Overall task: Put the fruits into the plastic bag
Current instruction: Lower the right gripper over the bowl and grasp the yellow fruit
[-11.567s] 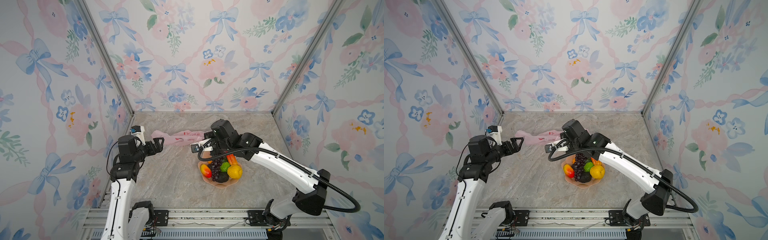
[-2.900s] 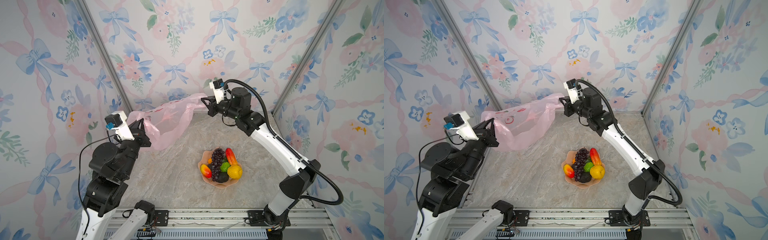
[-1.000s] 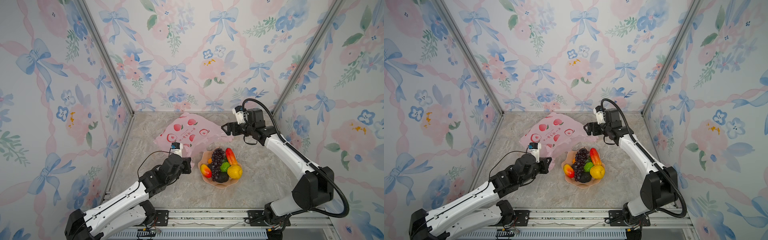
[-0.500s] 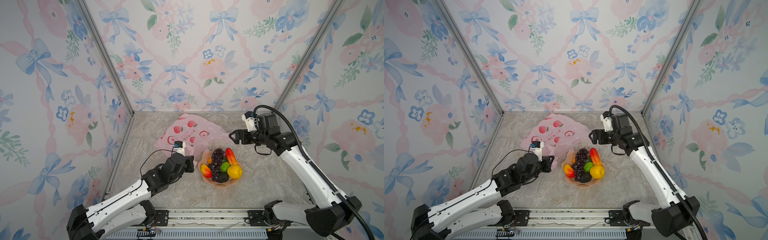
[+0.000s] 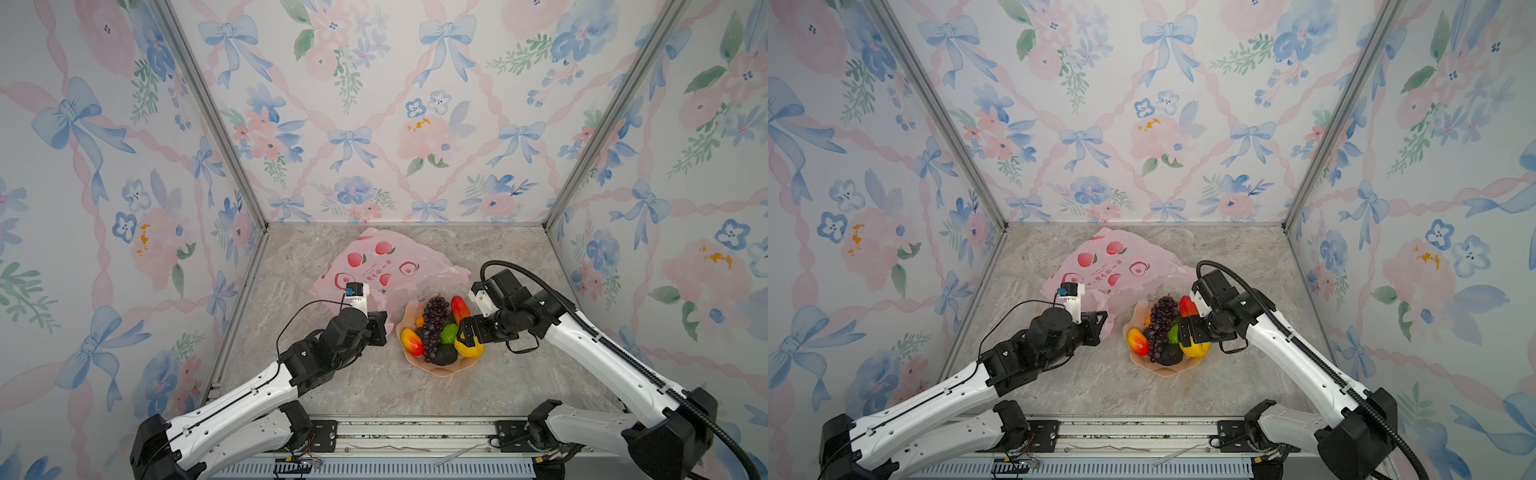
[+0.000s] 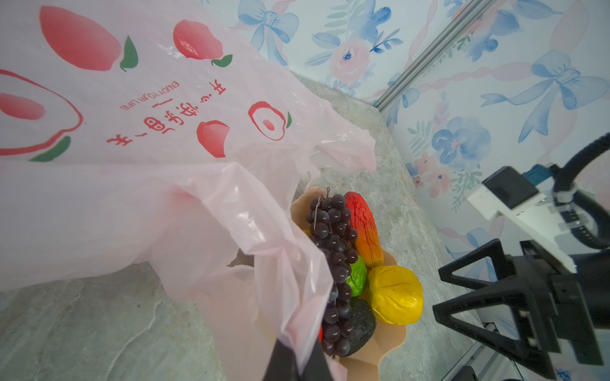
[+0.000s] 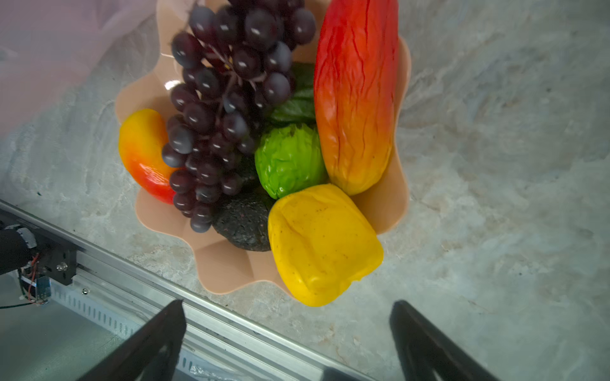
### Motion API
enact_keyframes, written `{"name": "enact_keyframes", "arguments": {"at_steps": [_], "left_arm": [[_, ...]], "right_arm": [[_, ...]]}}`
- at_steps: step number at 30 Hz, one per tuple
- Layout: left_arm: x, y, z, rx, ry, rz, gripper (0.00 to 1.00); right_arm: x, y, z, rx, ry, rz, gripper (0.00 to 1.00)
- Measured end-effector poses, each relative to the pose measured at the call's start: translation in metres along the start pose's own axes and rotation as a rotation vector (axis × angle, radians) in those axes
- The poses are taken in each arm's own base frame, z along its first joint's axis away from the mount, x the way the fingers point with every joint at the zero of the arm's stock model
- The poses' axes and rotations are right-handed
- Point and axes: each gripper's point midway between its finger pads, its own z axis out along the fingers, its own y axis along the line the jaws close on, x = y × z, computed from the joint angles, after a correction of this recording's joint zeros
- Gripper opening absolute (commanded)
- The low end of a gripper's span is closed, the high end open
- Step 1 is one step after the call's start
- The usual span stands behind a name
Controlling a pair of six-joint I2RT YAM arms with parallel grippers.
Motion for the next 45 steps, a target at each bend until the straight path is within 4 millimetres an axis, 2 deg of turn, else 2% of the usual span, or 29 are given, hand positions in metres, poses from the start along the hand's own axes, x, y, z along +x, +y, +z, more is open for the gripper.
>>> {"name": "enact_keyframes", "arguments": {"at_steps": [3,9,16,23,32,41,45], "left_arm": [[0.000,0.000,0.000,0.000,0.000,0.000,0.00],[0.000,0.000,0.000,0.000,0.000,0.000,0.00],[0.000,0.000,0.000,0.001,0.000,0.001,0.00],[0.000,0.000,0.000,0.001,0.000,0.001,0.00],[0.000,0.000,0.000,0.001,0.001,0.001,0.00],[0.000,0.000,0.000,0.001,0.001,0.001,0.00],[0.000,0.000,0.000,0.001,0.001,0.001,0.00]], "right_arm": [[0.006,-0.002,0.010,0.000,0.023,0.016,0.99],[0.005,-0.005,0.024,-0.016,0.041,0.041,0.99],[0.008,-0.016,0.034,-0.022,0.049,0.087,0.98],[0.008,-0.016,0.044,-0.033,0.059,0.092,0.96],[0.006,-0.018,0.055,-0.044,0.076,0.100,0.88],[0.004,-0.017,0.056,-0.048,0.071,0.099,0.71],[0.004,-0.017,0.056,-0.047,0.071,0.103,0.69]]}}
